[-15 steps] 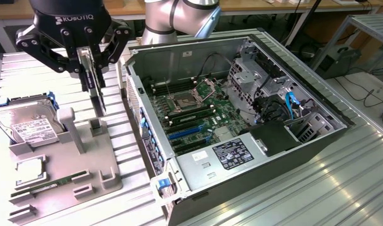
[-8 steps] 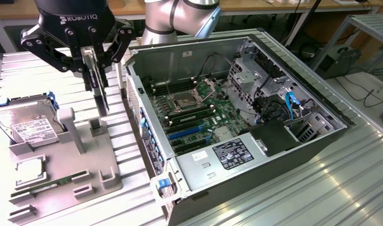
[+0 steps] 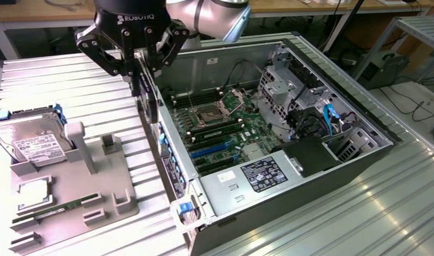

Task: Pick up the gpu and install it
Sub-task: 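Pick up the gpu and move the gpu toward the slot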

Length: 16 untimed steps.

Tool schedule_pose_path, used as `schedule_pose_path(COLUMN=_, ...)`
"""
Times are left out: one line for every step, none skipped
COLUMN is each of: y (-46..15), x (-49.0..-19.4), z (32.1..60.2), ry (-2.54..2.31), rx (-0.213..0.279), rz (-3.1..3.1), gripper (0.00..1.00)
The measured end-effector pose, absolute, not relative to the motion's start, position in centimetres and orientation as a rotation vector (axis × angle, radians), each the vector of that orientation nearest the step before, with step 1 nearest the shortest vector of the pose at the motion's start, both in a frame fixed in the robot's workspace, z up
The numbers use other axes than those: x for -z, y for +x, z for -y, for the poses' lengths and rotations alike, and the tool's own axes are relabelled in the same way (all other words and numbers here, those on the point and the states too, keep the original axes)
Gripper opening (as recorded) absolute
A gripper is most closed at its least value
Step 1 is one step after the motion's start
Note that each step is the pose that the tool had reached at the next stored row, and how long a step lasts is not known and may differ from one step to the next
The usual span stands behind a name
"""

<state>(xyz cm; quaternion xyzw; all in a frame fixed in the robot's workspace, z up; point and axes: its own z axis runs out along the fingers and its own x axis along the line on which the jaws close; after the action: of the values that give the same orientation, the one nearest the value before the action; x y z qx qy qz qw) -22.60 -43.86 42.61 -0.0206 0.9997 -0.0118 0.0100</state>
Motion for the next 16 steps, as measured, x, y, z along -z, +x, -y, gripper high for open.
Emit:
schedule_pose_path(y=-21.5, x=-42.6, z=43.9, ry=-0.064, rx=0.037, rz=-3.121, gripper=0.28)
schedule_pose_path(y=-20.8, x=-42.6, z=43.9, ry=-0.064, rx=0.037, rz=-3.121, gripper=0.28)
schedule_pose_path(y=-19.8, x=-42.6, z=43.9, ry=-0.064, rx=0.037, rz=-3.121, gripper=0.28)
schedule_pose_path(y=-19.3, x=-42.6, z=43.9, ry=-0.064, rx=0.037, rz=-3.121, gripper=0.28)
schedule_pose_path(y=-18.4, x=-42.6, z=43.9, ry=-0.064, rx=0.037, rz=-3.121, gripper=0.28)
schedule_pose_path(y=-17.4, x=-42.6, z=43.9, ry=-0.064, rx=0.037, rz=-3.121, gripper=0.28)
schedule_pose_path(y=-16.6, x=-42.6, z=43.9, ry=-0.064, rx=0.037, rz=-3.121, gripper=0.28)
schedule_pose_path(y=-15.7, x=-42.6, z=43.9, ry=-0.064, rx=0.037, rz=-3.121, gripper=0.28)
schedule_pose_path(y=-14.8, x=-42.6, z=43.9, ry=-0.064, rx=0.037, rz=-3.121, gripper=0.28)
schedule_pose_path(y=-14.4, x=-42.6, z=43.9, ry=-0.064, rx=0.037, rz=-3.121, gripper=0.28)
schedule_pose_path(y=-14.2, x=-42.6, z=43.9, ry=-0.064, rx=0.037, rz=-3.121, gripper=0.28)
schedule_pose_path(y=-13.9, x=-42.6, z=43.9, ry=-0.064, rx=0.037, rz=-3.121, gripper=0.28)
schedule_pose_path(y=-13.8, x=-42.6, z=43.9, ry=-0.064, rx=0.037, rz=-3.121, gripper=0.28)
schedule_pose_path(y=-13.6, x=-42.6, z=43.9, ry=-0.064, rx=0.037, rz=-3.121, gripper=0.28)
schedule_pose_path(y=-13.5, x=-42.6, z=43.9, ry=-0.064, rx=0.037, rz=-3.121, gripper=0.28)
schedule_pose_path(y=-13.4, x=-42.6, z=43.9, ry=-0.064, rx=0.037, rz=-3.121, gripper=0.28)
